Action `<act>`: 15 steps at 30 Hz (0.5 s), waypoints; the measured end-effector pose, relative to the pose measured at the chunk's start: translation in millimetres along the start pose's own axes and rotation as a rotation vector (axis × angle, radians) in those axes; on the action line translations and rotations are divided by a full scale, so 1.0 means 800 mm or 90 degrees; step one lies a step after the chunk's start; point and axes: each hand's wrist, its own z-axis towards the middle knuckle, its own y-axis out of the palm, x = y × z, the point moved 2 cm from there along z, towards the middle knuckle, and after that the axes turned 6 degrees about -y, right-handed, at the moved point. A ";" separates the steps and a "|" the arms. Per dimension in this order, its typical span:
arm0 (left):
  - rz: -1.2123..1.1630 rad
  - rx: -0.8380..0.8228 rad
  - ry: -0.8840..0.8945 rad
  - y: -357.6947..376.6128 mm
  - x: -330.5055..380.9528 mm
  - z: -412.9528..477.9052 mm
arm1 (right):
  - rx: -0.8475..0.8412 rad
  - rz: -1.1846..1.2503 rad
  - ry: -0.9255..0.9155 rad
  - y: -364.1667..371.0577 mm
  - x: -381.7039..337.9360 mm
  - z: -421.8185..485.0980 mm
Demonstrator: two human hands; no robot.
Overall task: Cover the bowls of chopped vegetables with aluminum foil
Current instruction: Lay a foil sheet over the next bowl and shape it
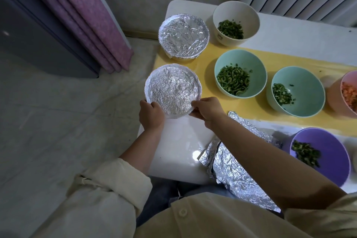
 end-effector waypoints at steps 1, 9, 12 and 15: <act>-0.024 -0.015 -0.013 0.001 0.001 -0.002 | 0.013 -0.014 -0.015 0.001 -0.005 0.003; -0.123 -0.103 -0.050 0.046 -0.040 0.050 | 0.073 -0.195 -0.143 0.003 -0.021 0.028; -0.096 -0.115 -0.061 0.043 -0.041 0.055 | 0.073 -0.236 -0.153 0.004 -0.033 0.016; -0.067 -0.088 -0.051 -0.003 0.009 0.011 | 0.076 -0.251 -0.167 0.004 -0.035 0.017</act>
